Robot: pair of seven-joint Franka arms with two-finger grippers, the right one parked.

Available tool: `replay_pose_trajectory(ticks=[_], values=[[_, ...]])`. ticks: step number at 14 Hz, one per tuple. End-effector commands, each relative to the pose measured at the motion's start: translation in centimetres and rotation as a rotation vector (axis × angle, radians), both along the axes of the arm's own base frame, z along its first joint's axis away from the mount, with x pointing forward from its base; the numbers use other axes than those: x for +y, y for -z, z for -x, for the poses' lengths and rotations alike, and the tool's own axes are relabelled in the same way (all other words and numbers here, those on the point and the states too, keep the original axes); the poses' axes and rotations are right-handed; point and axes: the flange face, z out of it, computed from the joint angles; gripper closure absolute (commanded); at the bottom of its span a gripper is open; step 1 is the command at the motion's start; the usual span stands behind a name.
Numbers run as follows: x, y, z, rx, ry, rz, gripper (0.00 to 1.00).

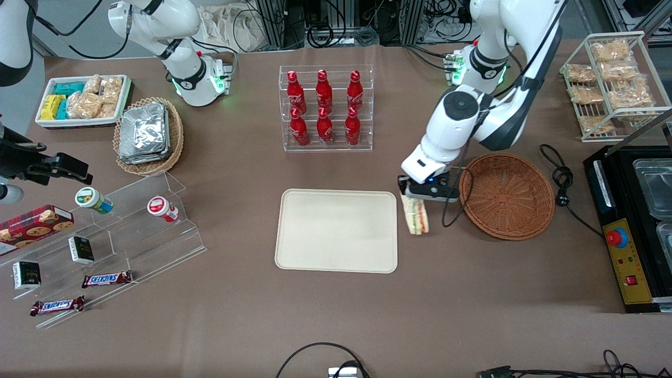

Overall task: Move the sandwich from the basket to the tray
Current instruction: 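Carry the held sandwich over the cream tray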

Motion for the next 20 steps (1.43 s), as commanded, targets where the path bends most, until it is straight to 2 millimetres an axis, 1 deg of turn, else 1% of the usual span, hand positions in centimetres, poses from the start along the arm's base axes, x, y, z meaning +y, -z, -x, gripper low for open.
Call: replay_pose_trajectory(ticks=[1, 3, 5, 6, 8, 11, 12, 14, 17, 18, 19, 20], values=[[-3.2, 0.7, -1.9, 0.027, 0.044, 0.0, 0.98], [-5.0, 1.3, -1.9, 0.036, 0.067, 0.01, 0.98], [-6.1, 2.3, -2.6, 0.04, 0.087, 0.01, 0.98], [-6.7, 3.1, -2.6, 0.042, 0.11, -0.005, 0.98], [-7.2, 4.6, -3.1, 0.05, 0.122, -0.011, 0.98], [-8.9, 7.0, -2.9, 0.063, 0.154, -0.021, 0.98], [-9.2, 7.9, -2.8, 0.066, 0.161, -0.032, 0.98], [-9.8, 9.1, -2.8, 0.054, 0.16, -0.052, 0.97], [-9.6, 10.1, -2.7, 0.052, 0.169, -0.073, 0.95], [-9.6, 10.2, -2.7, 0.053, 0.171, -0.074, 0.88], [-9.7, 10.1, -2.7, 0.053, 0.168, -0.072, 0.69], [-9.6, 10.1, -2.7, 0.054, 0.156, -0.071, 0.38]])
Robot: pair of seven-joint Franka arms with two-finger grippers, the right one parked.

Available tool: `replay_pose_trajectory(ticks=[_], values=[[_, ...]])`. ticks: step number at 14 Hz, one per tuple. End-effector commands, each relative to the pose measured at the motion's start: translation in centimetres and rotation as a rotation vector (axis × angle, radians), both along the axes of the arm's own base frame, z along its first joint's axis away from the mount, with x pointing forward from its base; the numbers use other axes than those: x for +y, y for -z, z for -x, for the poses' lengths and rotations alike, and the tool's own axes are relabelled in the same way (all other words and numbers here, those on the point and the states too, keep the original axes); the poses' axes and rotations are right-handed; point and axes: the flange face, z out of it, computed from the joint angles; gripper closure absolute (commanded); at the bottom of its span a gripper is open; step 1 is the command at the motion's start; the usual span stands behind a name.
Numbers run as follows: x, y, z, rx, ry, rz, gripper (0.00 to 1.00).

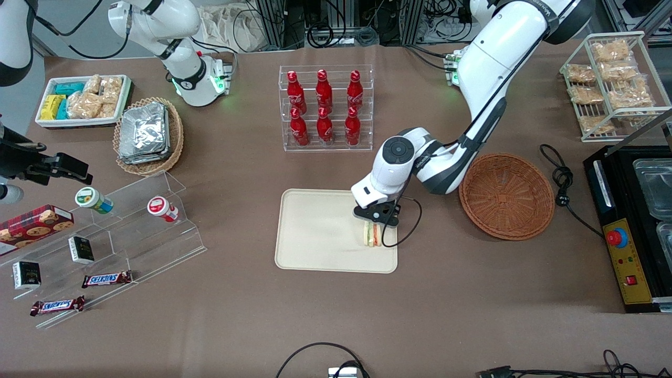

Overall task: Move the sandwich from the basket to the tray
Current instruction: 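Lower the sandwich onto the tray surface, then open the left gripper and raise it off the sandwich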

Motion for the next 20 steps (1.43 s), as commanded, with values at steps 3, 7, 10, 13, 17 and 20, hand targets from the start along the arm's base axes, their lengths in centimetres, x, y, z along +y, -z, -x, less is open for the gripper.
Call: replay_pose_trajectory(ticks=[3, 7, 10, 13, 17, 20], values=[[-0.3, 0.3, -0.5, -0.005, -0.045, -0.016, 0.04], [-0.3, -0.5, -1.2, -0.02, -0.077, -0.005, 0.0], [-0.5, -1.8, -2.1, -0.028, -0.109, -0.012, 0.0], [-0.4, -3.9, -4.0, -0.026, -0.145, -0.045, 0.0], [-0.1, -6.7, -5.8, -0.034, -0.211, -0.061, 0.0], [0.8, -9.7, -7.3, -0.035, -0.261, -0.093, 0.0]])
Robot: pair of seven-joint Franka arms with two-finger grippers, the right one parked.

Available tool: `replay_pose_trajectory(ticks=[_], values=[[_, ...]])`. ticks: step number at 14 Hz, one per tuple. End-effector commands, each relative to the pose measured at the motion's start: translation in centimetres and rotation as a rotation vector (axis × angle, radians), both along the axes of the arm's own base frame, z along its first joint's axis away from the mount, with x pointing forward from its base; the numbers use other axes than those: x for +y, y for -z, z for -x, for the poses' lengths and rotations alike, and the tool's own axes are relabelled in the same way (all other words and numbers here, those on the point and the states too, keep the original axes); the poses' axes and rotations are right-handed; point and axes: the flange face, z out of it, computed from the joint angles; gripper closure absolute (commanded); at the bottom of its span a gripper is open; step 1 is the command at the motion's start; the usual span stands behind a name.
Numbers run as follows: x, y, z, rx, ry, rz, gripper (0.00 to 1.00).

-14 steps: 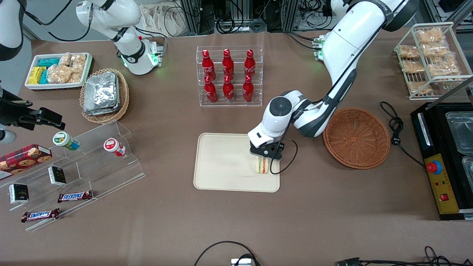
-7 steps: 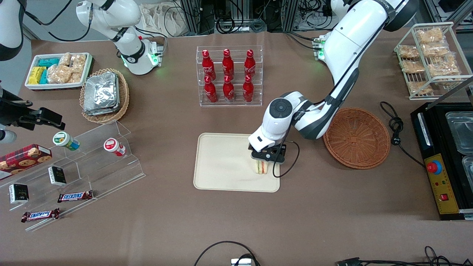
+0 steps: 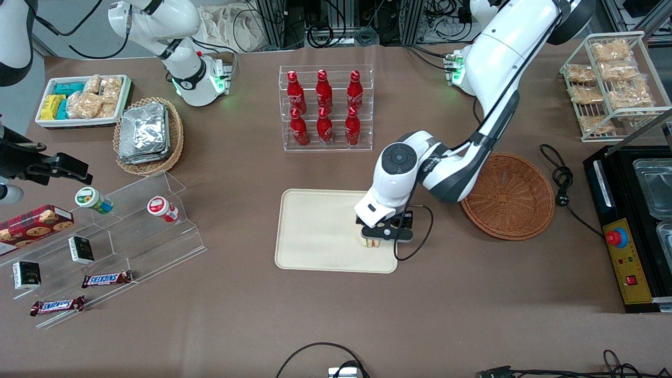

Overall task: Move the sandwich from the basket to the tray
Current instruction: 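Open the left gripper and raise it off the sandwich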

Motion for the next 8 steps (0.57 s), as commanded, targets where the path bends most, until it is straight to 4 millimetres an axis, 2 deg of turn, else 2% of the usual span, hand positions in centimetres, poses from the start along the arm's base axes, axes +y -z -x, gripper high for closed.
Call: replay_pose_trajectory(ticks=[1, 3, 5, 8], values=[[0.7, -3.7, -1.3, -0.005, -0.056, -0.054, 0.0], [1.6, -6.0, -1.3, 0.003, -0.079, -0.092, 0.0], [4.1, -7.5, -2.6, -0.021, -0.127, -0.118, 0.0], [6.9, -9.9, -3.4, -0.027, -0.178, -0.152, 0.0]])
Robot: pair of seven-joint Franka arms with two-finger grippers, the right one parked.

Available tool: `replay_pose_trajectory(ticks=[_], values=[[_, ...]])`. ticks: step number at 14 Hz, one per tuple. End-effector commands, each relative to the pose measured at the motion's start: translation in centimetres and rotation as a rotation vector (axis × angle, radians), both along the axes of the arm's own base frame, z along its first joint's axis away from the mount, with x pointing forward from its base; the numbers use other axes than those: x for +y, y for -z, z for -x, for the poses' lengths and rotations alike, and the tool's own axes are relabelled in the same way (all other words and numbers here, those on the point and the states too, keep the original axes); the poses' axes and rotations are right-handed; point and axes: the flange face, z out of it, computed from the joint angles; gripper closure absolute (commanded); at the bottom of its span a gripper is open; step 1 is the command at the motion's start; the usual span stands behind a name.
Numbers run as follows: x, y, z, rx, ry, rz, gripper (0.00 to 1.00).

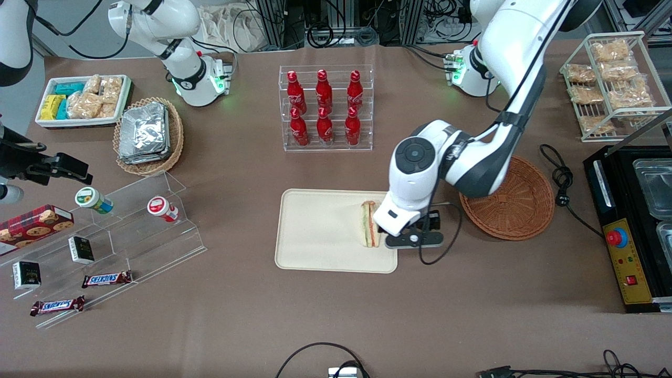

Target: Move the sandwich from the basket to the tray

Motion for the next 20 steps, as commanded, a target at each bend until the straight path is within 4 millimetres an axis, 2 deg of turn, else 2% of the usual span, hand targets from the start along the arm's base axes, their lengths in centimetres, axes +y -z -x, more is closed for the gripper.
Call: replay_pose_trajectory(ticks=[1, 5, 11, 12, 13, 16, 18, 20], values=[[2.6, -2.7, -0.1, 0.002, -0.067, -0.044, 0.0], [8.2, -6.5, -1.3, 0.005, -0.176, -0.047, 0.0], [11.5, -9.0, -1.7, -0.01, -0.242, -0.05, 0.0], [13.5, -9.3, -2.2, -0.003, -0.285, -0.049, 0.0], [13.9, -9.5, -2.3, 0.001, -0.296, -0.037, 0.0], [15.0, -12.3, -1.4, -0.001, -0.24, -0.015, 0.0], [20.8, -13.9, -1.2, 0.023, -0.246, 0.02, 0.0], [22.1, -16.1, 0.3, 0.048, -0.176, 0.039, 0.0]])
